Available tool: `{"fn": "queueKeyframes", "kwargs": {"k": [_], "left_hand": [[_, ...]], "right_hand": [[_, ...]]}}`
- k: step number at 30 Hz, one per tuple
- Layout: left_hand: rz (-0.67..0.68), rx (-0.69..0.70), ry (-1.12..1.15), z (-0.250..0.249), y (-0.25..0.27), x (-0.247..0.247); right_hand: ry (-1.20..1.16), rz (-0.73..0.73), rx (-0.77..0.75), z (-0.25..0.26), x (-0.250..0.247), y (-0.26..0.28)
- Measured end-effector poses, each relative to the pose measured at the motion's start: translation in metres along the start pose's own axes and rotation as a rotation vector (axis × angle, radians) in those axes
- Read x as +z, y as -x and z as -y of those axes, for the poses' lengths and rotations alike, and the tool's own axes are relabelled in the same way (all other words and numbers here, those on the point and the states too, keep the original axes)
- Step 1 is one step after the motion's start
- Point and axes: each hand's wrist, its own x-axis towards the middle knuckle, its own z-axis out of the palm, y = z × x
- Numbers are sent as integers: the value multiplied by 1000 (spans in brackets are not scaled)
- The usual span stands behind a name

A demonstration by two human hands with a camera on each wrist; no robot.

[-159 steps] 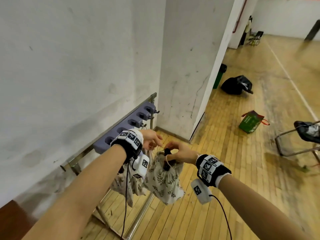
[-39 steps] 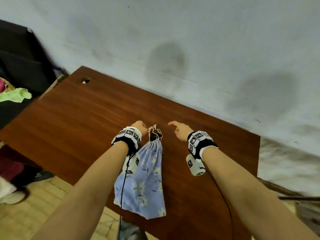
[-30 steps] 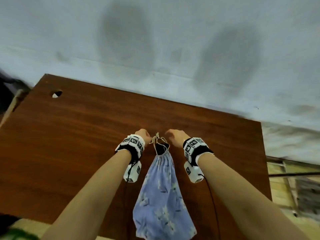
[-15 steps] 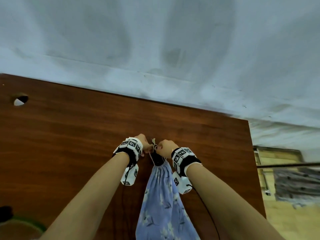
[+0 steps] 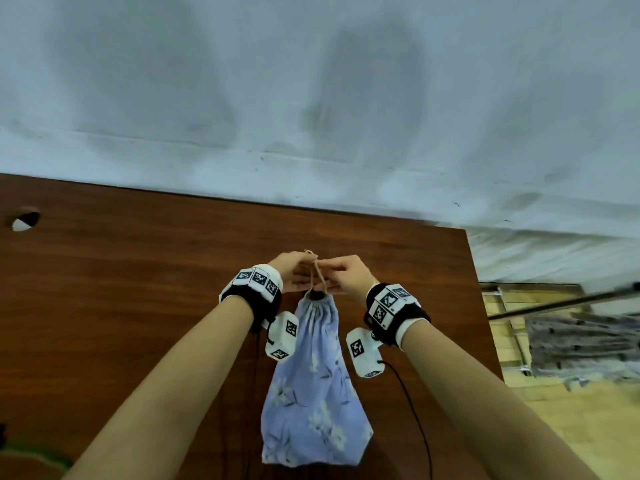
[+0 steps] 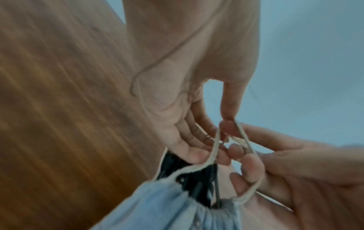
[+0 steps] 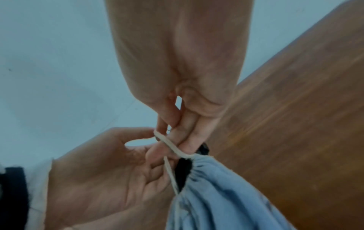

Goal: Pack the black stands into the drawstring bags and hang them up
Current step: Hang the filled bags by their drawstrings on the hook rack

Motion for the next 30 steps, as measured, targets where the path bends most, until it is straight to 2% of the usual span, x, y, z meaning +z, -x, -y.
{"fn": "queueKeyframes", "kwargs": {"k": [2, 5, 7, 9, 12, 16, 19, 23, 27, 30], "left_hand": [[74, 55, -8, -14, 11, 28], [148, 133, -124, -36, 28, 76], [178, 178, -212, -50, 42, 115], [192, 215, -334, -60, 56, 152], [216, 278, -507, -67, 78, 213], [261, 369, -792, -68, 106, 296], [246, 486, -877, -64, 121, 354], [337, 506, -871, -42, 144, 430], [395, 561, -897, -8, 158, 517], [453, 591, -931, 16, 156, 577]], "right_hand": [[-4, -107, -77, 2, -24, 16], [205, -323, -174, 12, -60, 42], [218, -449, -213, 16, -87, 65], [124, -460, -221, 21, -111, 91], [-53, -335, -213, 21, -149, 139], [-103, -278, -219, 11, -200, 201], [-98, -337, -176, -10, -247, 246], [-67, -492, -222, -46, -304, 306], [-190, -625, -305, -87, -359, 361], [-259, -673, -332, -121, -397, 399]]}}
